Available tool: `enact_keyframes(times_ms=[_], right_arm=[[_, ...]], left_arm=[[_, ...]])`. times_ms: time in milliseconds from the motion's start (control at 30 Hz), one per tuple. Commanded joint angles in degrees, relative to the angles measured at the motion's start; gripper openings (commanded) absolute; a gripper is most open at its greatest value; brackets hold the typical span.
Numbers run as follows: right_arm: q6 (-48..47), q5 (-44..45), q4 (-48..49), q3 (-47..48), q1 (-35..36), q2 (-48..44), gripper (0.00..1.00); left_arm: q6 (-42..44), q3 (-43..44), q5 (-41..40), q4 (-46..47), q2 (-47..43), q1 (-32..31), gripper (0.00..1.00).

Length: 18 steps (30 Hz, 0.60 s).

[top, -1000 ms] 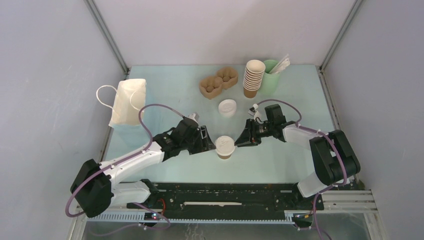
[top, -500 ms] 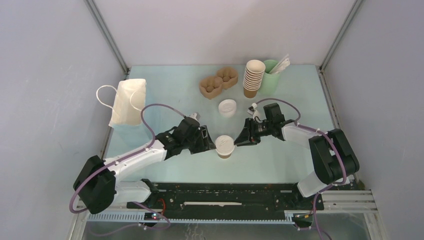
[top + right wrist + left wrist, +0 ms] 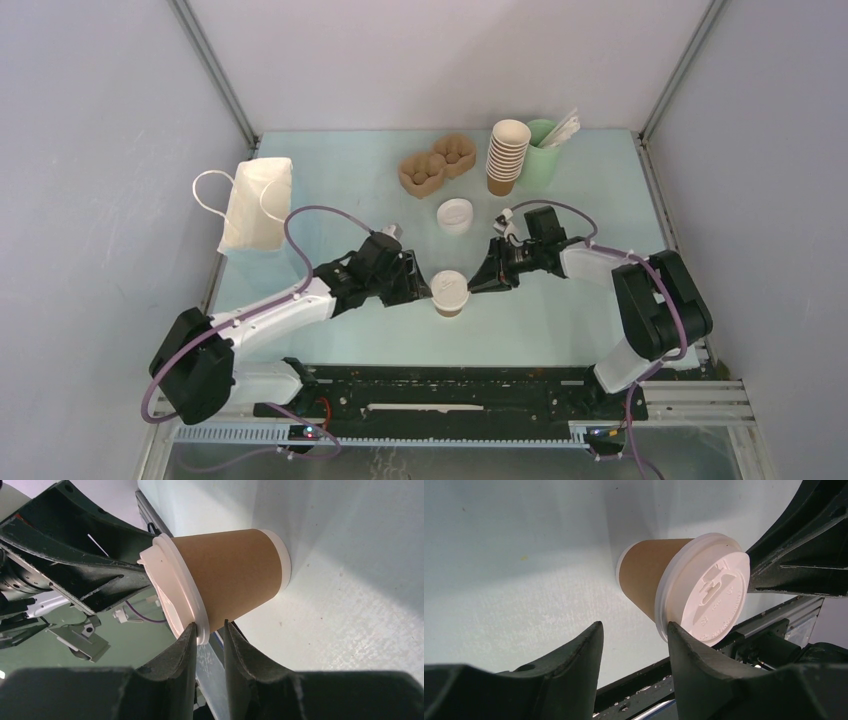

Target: Pack the takeout coffee

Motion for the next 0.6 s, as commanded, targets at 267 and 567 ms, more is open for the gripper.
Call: enact_keyframes(times_ms=[267, 567], right_arm=[[0.80, 14.99, 0.44, -4.31, 4.75, -5.08, 0.34], [6.22, 8.22, 5.60, -3.78, 2.54, -9.67, 0.38]], left_arm=[[3.04, -1.33, -6.39, -3.08, 1.81, -1.60, 0.53], [4.79, 0.57, -7.23, -4.46, 2.72, -1.71, 0.54]])
